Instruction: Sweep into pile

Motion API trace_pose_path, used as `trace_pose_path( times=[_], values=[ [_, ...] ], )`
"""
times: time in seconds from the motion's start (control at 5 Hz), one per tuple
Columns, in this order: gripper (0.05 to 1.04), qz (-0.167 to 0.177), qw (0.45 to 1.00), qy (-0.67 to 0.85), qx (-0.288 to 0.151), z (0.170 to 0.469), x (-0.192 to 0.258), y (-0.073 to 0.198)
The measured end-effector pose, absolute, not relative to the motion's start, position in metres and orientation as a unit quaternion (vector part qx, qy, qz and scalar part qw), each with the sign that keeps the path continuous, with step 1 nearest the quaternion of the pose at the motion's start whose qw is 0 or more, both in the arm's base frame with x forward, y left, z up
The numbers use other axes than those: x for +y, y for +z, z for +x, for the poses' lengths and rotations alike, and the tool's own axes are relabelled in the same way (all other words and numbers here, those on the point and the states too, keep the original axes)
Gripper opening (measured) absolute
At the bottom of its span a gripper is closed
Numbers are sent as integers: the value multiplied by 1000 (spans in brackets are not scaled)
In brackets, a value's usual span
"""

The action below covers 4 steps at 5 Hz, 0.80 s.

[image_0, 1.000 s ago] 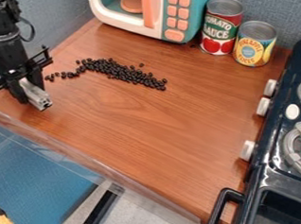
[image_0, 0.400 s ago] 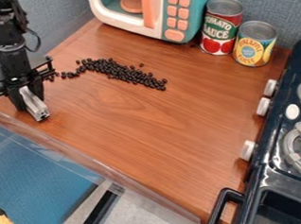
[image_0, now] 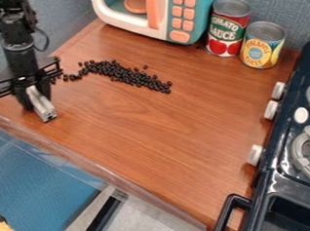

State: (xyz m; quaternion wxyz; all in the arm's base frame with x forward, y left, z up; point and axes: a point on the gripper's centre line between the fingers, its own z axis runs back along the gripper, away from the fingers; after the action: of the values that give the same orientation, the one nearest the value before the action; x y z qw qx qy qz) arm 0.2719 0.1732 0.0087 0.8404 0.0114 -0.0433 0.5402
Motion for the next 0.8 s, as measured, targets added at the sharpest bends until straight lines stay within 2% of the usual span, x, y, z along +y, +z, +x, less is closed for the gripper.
trace_pose_path(
  times=[0.4,0.8],
  values=[
    [385,-14,845,531,-53,301,147,14],
    [385,-12,841,538,-55,325,135,9]
  ],
)
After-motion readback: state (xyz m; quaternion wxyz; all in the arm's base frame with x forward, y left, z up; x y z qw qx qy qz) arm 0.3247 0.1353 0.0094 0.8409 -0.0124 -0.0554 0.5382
